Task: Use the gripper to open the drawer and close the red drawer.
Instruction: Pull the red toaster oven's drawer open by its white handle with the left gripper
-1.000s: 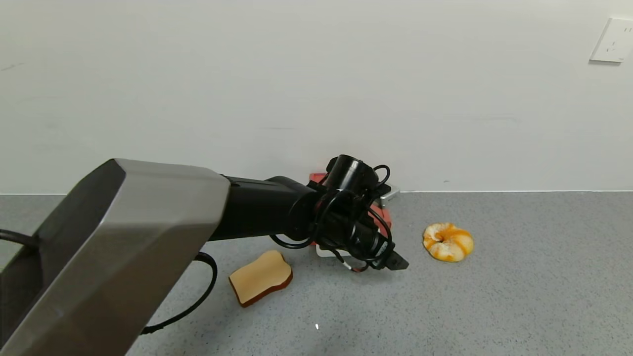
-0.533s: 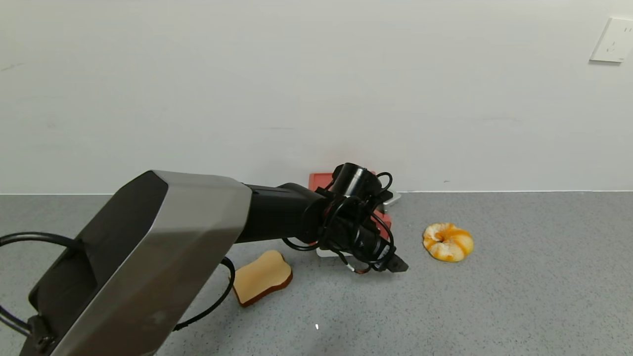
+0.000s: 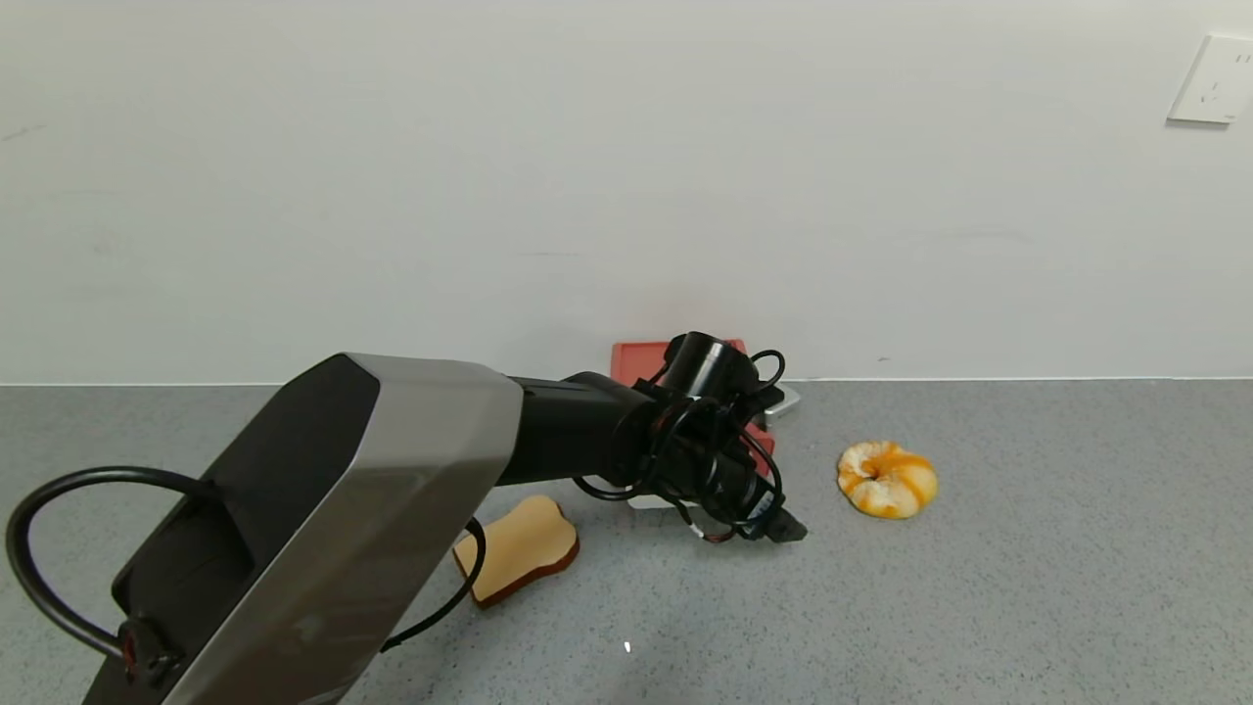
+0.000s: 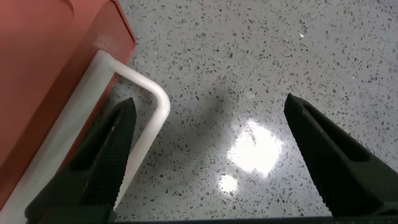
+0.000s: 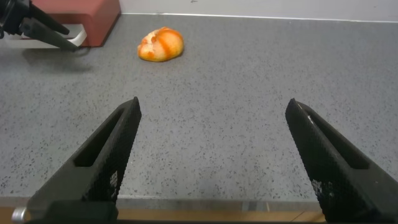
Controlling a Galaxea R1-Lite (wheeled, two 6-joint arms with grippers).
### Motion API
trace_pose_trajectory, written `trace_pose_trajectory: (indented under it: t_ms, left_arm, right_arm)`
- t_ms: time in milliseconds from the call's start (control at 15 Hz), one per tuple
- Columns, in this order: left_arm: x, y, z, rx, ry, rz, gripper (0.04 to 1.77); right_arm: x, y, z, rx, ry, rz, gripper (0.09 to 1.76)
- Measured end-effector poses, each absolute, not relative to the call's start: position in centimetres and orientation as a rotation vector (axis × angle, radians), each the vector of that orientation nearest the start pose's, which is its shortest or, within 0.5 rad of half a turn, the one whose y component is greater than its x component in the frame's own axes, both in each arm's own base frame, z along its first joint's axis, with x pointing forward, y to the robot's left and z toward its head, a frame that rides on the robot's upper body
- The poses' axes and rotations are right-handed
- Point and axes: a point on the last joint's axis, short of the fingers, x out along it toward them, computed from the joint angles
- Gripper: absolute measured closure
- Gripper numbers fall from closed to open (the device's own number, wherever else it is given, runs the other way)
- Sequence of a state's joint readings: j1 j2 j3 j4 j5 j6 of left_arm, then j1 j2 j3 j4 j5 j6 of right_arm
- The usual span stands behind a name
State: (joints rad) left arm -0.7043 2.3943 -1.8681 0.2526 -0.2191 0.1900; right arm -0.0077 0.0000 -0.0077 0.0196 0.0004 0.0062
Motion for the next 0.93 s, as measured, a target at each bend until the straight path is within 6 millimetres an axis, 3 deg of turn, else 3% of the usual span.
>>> trace_pose_trajectory:
  t_ms: [933]
  left_arm:
    - [37.2, -31.5, 9.6, 0.387, 0.713, -0.935, 0.09]
  right_arm:
    - [-2.3, 0.0, 7.6, 0.006, 0.011, -0.007, 0.14]
